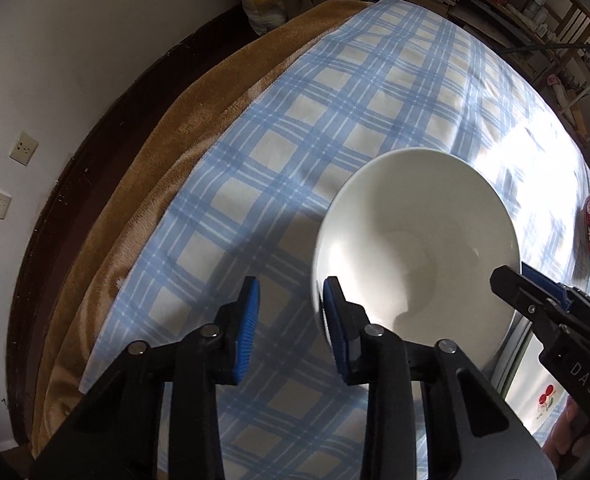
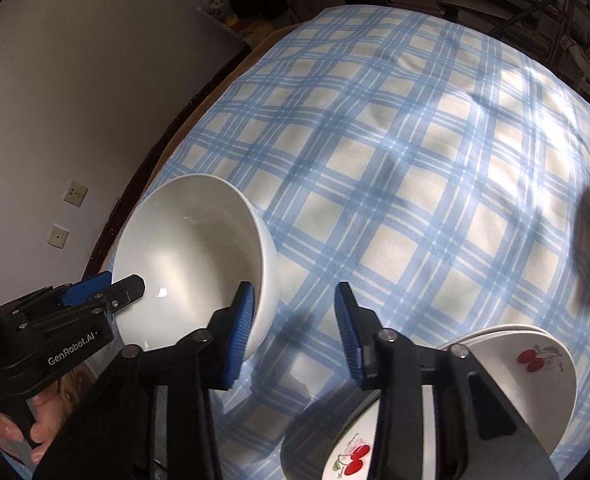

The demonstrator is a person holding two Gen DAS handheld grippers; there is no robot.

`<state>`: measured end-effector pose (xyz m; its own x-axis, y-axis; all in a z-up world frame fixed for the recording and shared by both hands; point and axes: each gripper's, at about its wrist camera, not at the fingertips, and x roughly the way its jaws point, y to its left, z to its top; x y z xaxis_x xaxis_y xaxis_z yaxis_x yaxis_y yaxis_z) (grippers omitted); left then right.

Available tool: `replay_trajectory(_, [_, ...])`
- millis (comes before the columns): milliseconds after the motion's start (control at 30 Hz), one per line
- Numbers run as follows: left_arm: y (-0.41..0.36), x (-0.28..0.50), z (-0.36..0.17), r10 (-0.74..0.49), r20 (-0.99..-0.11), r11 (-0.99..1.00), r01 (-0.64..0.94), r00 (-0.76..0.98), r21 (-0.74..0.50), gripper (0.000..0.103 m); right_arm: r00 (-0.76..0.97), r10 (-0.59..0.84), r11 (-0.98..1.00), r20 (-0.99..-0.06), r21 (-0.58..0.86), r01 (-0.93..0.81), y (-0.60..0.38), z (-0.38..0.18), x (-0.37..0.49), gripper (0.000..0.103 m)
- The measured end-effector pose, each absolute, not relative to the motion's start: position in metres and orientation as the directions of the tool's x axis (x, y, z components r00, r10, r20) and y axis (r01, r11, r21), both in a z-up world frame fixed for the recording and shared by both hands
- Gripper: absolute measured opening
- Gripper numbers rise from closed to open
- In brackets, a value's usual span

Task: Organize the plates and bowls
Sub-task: 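Move both tools to opposite rims of a plain white bowl, then close the left gripper on the bowl rim while the right gripper grips the opposite rim, then lift the white bowl with both grippers and carry it beside the plate stack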

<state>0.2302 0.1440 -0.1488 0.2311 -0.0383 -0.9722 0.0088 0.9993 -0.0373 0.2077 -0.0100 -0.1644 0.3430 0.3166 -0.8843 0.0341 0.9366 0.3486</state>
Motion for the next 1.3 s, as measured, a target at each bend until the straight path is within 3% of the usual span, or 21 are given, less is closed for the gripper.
replay_trajectory(100, [0.143,0.232,-0.15,-0.081,-0.969,0.997,0.016,0.232,-0.079,0.014,0.336,0.347,0.925,-0.876,0.379,0.03,-0.005,-0.167,0.208,0.019])
replay_trajectory(167, [0.142,0.232,-0.152,-0.101,-0.968,0.995,0.021,0.229,-0.099,0.009,0.324,0.343,0.928,-0.882,0.37,0.026,0.0,-0.169,0.209,0.015])
replay_trajectory(300, [0.144,0.229,-0.148,-0.144,-0.959,0.989,0.008,0.245,-0.147,0.007,0.335,0.306,0.944,-0.891,0.331,0.017,0.006,-0.17,0.208,0.015])
replay_trajectory(467, [0.129,0.22,-0.138,-0.108,-0.951,0.994,0.048,0.289,-0.098,0.007,0.342,0.301,0.946,-0.89,0.323,0.007,0.001,-0.165,0.199,0.015])
replay_trajectory(900, [0.091,0.222,-0.119,-0.146,-0.93,0.988,0.096,0.337,-0.12,0.008,0.416,0.267,0.944,-0.869,0.322,0.067,-0.039,-0.142,0.187,0.015])
replay_trajectory(1300, [0.055,0.235,-0.134,-0.167,-0.934,0.983,0.127,0.315,-0.133,0.008,0.443,0.252,0.937,-0.861,0.332,0.113,-0.079,-0.141,0.188,0.015])
